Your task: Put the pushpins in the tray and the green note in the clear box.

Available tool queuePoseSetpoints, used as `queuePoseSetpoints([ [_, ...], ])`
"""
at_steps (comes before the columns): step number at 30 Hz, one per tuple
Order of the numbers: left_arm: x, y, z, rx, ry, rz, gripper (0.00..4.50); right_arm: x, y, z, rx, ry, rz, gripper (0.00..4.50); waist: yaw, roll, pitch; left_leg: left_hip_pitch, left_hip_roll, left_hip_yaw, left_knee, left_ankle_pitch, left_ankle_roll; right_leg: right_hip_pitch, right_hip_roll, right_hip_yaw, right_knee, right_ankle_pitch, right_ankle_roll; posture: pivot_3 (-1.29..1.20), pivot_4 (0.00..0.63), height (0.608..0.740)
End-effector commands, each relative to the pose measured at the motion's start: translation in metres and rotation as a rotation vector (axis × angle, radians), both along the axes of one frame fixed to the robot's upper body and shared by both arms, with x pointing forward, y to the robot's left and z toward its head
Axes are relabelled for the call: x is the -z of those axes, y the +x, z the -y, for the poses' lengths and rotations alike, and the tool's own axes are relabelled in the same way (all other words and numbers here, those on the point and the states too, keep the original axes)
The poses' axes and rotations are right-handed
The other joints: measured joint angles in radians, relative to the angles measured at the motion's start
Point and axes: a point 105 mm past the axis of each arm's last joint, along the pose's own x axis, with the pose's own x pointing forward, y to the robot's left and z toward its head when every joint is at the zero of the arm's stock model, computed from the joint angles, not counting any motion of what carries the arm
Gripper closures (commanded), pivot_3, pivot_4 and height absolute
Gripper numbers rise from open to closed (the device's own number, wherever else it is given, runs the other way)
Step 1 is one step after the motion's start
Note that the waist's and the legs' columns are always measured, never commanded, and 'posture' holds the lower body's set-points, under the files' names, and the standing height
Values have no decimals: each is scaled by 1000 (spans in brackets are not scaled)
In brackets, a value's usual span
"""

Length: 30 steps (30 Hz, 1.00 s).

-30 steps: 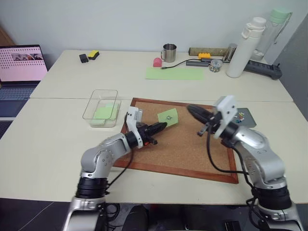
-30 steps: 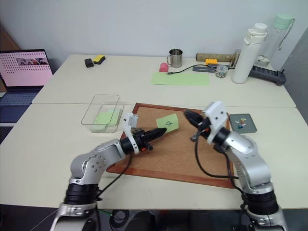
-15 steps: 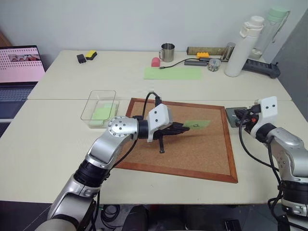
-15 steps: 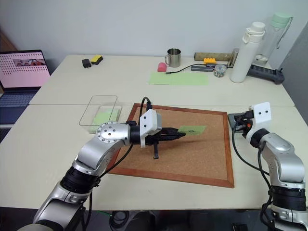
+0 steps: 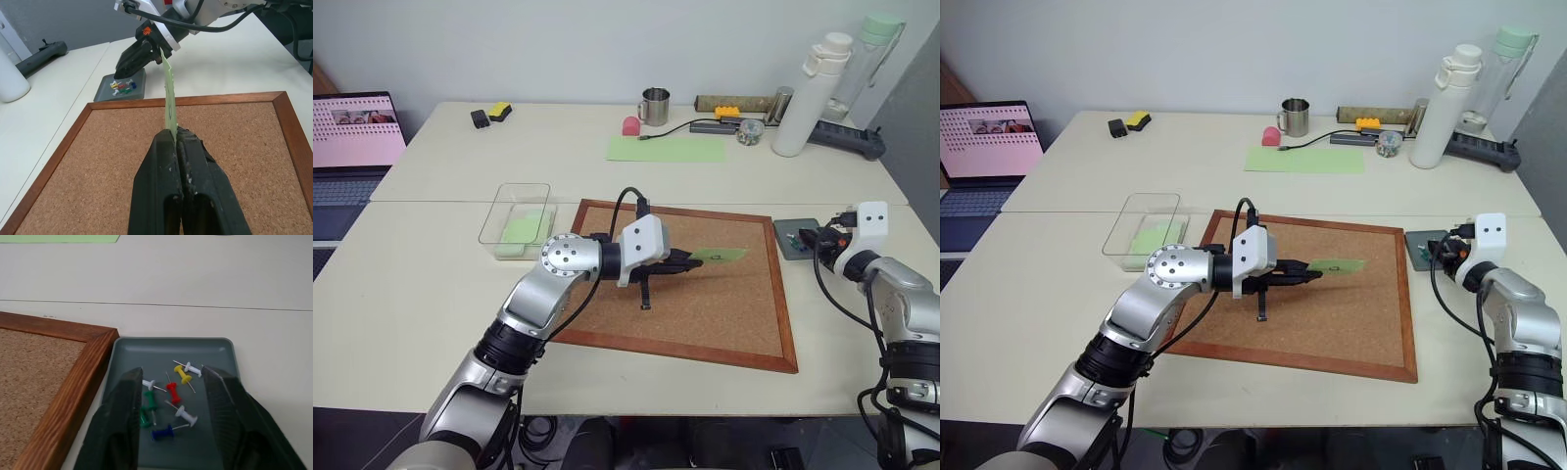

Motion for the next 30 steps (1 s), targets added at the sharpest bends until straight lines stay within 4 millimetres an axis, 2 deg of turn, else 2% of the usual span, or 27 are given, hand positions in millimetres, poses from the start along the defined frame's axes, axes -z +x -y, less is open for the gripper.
queuePoseSetpoints([
  [1,-11,-5,2,15,-19,44,4500,-19,4,5,-3,-38,69,1524,0,0,0,0,0,0,0,0,0,0,0,0,0,0,0,0,150,740],
  [3,-12,-4,2,9,-26,41,4500,-21,4,3,-17,-49,80,1152,0,0,0,0,0,0,0,0,0,0,0,0,0,0,0,0,150,740],
  [4,-16,-1,0,-10,-46,33,4500,-26,3,-3,-62,-66,102,1152,0,0,0,0,0,0,0,0,0,0,0,0,0,0,0,0,150,740],
  [8,-37,16,-20,-143,-153,-14,4500,-49,-12,-44,-345,-124,192,1152,-1,0,0,0,0,0,0,0,0,0,0,0,0,0,0,0,150,740],
  [12,-45,48,-72,-452,-229,-21,4500,-81,-41,-98,-629,-76,270,1152,-5,1,1,0,1,-1,0,0,0,0,1,-1,0,0,0,0,150,740],
  [14,-48,57,-93,-573,-260,-8,4500,-90,-52,-116,-713,-40,282,1152,-6,1,1,0,2,-1,0,0,0,0,1,-1,1,0,0,0,150,740],
  [16,-51,67,-132,-788,-312,13,4500,-101,-70,-145,-843,5,290,1152,-3,1,1,0,2,-2,0,0,0,0,1,-2,0,0,0,0,150,740],
  [17,-51,70,-160,-929,-328,44,4500,-107,-81,-162,-920,30,295,1152,-2,1,1,0,1,-3,0,0,0,0,1,-2,0,0,0,0,150,740],
  [19,-49,68,-198,-1128,-353,83,4500,-113,-93,-181,-998,52,297,1152,-4,0,1,0,2,-3,0,0,0,0,1,-2,1,0,0,0,150,740],
  [24,-39,56,-247,-1402,-378,127,4500,-122,-100,-199,-1045,104,300,1152,10,-2,2,-1,1,-6,1,0,0,0,-1,-5,1,0,0,0,150,740],
  [27,-16,51,-256,-1441,-335,84,4500,-123,-101,-203,-1061,117,295,1152,18,-3,2,-1,0,-6,1,0,0,0,-2,-5,0,0,0,0,150,740],
  [30,4,49,-253,-1435,-291,29,4500,-121,-102,-203,-1067,115,286,1152,21,-3,2,-1,0,-6,1,0,0,0,-2,-5,0,0,0,0,150,740],
])
